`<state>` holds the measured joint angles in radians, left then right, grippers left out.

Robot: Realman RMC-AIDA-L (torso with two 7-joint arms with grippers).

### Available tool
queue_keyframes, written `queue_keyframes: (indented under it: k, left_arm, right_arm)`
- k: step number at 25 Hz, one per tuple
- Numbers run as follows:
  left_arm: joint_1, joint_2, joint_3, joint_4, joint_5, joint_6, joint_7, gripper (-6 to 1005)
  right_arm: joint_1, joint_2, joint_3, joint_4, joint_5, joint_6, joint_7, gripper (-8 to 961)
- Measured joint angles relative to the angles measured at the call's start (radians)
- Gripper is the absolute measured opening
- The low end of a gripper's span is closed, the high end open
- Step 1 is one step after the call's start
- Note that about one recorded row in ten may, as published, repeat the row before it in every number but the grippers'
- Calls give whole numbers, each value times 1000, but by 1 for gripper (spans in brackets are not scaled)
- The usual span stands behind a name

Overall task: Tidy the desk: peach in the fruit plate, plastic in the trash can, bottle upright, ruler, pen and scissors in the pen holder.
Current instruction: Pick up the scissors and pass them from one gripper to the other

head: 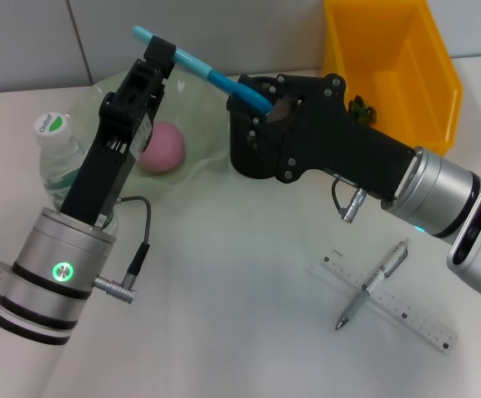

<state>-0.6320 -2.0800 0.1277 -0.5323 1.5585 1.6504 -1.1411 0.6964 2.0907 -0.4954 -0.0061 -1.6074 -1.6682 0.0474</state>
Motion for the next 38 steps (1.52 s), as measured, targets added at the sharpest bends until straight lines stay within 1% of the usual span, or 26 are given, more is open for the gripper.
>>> queue_keyframes:
  k: [9, 14, 19, 23, 24, 28, 29, 38]
  left_arm:
    - [0, 0, 3, 0, 0, 0, 0, 301]
    - [0, 0, 2, 0, 0, 0, 0, 304]
    - [-1, 0, 0, 4, 5, 0, 7, 307]
    - [3, 1, -26, 12, 44, 0, 12, 309]
    - [10, 0, -55, 17, 93, -2, 12, 309]
    - [14, 0, -63, 18, 100, -6, 12, 311]
    - [24, 0, -68, 18, 102, -14, 12, 312]
    - [28, 0, -69, 14, 102, -15, 12, 556]
  right_arm:
    - [0, 0, 0, 0, 0, 0, 0, 163]
    - [1, 0, 0, 0, 2, 0, 0, 143]
    - [1, 0, 0, 0, 2, 0, 0, 92]
    - [1, 0, 0, 0, 2, -3, 0, 91]
    - [2, 0, -1, 0, 2, -2, 0, 91]
    - [1, 0, -1, 0, 2, -2, 0, 91]
    - [0, 0, -1, 0, 2, -3, 0, 90]
    - [-5, 0, 0, 0, 1, -5, 0, 88]
